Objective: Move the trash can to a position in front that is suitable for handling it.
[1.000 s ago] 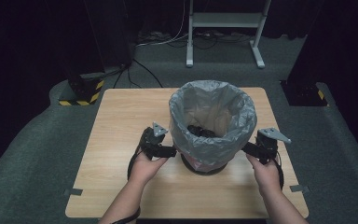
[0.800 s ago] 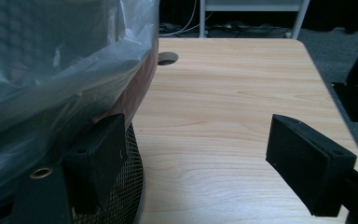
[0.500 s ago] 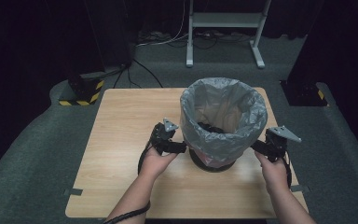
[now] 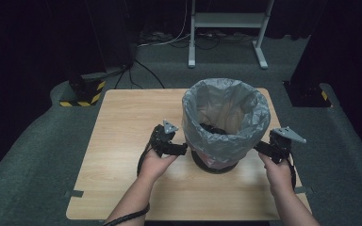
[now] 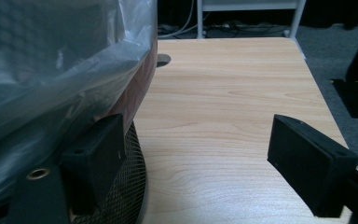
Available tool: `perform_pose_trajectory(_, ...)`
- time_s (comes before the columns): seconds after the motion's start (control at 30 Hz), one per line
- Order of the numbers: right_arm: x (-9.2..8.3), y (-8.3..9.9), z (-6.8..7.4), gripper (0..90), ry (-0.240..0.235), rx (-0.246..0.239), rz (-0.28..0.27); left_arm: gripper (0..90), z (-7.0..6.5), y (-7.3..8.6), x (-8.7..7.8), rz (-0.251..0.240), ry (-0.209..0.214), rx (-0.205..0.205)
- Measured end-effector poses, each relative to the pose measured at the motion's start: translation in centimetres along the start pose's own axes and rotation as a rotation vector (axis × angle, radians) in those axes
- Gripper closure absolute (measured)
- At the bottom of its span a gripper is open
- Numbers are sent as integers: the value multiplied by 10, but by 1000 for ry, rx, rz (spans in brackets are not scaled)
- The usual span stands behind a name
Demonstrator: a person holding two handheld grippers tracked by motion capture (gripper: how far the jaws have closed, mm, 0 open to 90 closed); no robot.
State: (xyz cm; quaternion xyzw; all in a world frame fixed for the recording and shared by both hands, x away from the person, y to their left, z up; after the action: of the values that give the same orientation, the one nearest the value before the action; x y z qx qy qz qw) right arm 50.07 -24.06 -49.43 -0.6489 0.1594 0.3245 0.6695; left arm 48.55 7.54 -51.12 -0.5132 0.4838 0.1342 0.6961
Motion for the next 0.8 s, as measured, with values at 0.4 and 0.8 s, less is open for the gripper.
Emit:
perform_pose_trajectory(0.4,-6,19,-3,166,6,-34,13,128,16,54,-10,40,54,-73)
perform_pose_trajectory(0.8,-41,40,-2,156,30,-119,-29,151,20,85,-23,-26,101,-61)
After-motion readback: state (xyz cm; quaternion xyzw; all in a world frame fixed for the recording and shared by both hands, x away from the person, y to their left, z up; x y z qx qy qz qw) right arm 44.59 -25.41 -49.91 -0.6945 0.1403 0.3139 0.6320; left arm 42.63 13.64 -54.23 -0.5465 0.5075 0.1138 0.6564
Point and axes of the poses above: each handheld gripper's, and its own axes: x roughly forward along the jaws, y roughly out of its underside, z roughly to its left, the point moved 10 cm from there along x, roughly forward along the jaws, and after that the axes turned 13 degrees about z, right-handed, at the moved point
